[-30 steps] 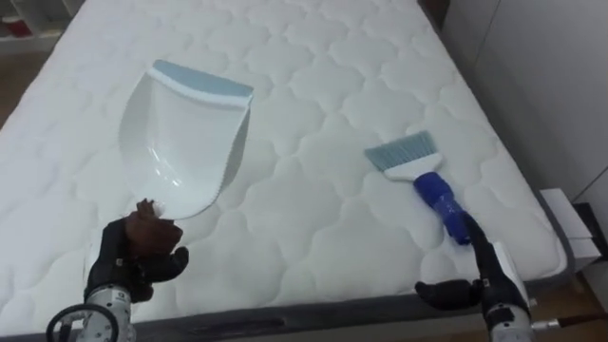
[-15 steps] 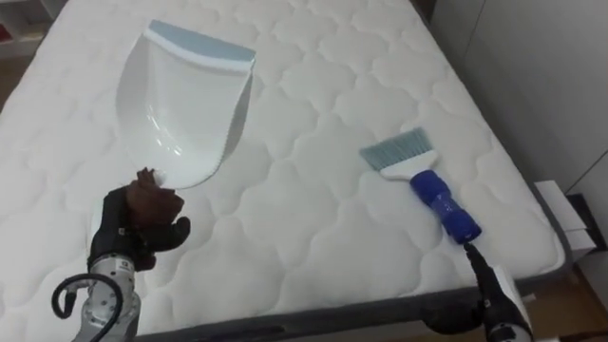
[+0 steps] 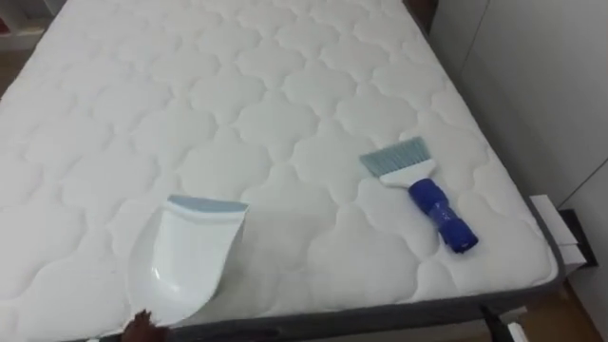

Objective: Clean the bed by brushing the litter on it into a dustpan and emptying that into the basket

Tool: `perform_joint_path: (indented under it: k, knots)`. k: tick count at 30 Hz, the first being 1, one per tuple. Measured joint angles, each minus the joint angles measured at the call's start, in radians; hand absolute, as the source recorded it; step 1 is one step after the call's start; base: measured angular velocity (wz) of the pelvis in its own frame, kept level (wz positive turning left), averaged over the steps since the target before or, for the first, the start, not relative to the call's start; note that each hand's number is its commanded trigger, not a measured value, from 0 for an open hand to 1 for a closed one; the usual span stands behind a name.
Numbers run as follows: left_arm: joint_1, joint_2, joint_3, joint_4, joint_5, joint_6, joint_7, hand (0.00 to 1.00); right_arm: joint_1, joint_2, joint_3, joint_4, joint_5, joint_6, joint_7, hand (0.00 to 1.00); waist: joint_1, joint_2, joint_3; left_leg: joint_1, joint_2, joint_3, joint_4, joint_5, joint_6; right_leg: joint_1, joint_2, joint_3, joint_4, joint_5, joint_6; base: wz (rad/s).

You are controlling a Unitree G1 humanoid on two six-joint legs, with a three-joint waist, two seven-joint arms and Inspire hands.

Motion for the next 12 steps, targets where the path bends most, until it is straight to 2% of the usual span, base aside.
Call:
perform_joint_path:
  k: [2, 6, 10, 12]
  knots:
    - [0.005, -0.001, 0.0, 0.02, 0.001, 0.0, 0.0, 0.0, -0.006, 0.0, 0.001, 0.016, 0.006, 0.0, 0.0, 0.0, 0.007, 0.005, 0.0031, -0.001, 0.0, -0.001, -0.001, 0.0, 0.0, 0.0, 0.002, -0.004, 0.0, 0.0, 0.0, 0.04]
    - [0.034, -0.02, 0.003, 0.026, 0.001, 0.0, 0.0, 0.0, -0.006, 0.0, 0.002, 0.032, 0.014, 0.0, 0.003, 0.0, 0.014, 0.008, 0.0035, -0.006, -0.001, -0.013, -0.001, -0.001, 0.001, 0.0, -0.006, -0.024, -0.001, 0.0, 0.0, 0.07]
    - [0.051, -0.029, 0.003, 0.027, 0.0, 0.0, -0.005, 0.0, -0.008, 0.001, 0.002, 0.054, 0.041, 0.001, 0.01, 0.0, 0.023, 0.001, 0.003, -0.015, -0.001, -0.027, 0.0, -0.001, 0.001, -0.001, -0.009, -0.035, -0.002, -0.001, 0.001, 0.11]
    - [0.069, -0.029, 0.007, 0.039, -0.001, -0.001, -0.008, 0.0, -0.018, 0.001, 0.002, 0.08, 0.041, -0.001, 0.01, 0.0, 0.024, -0.007, -0.0004, -0.015, 0.0, -0.032, 0.0, 0.0, 0.001, 0.005, -0.009, -0.038, -0.009, -0.001, 0.001, 0.04]
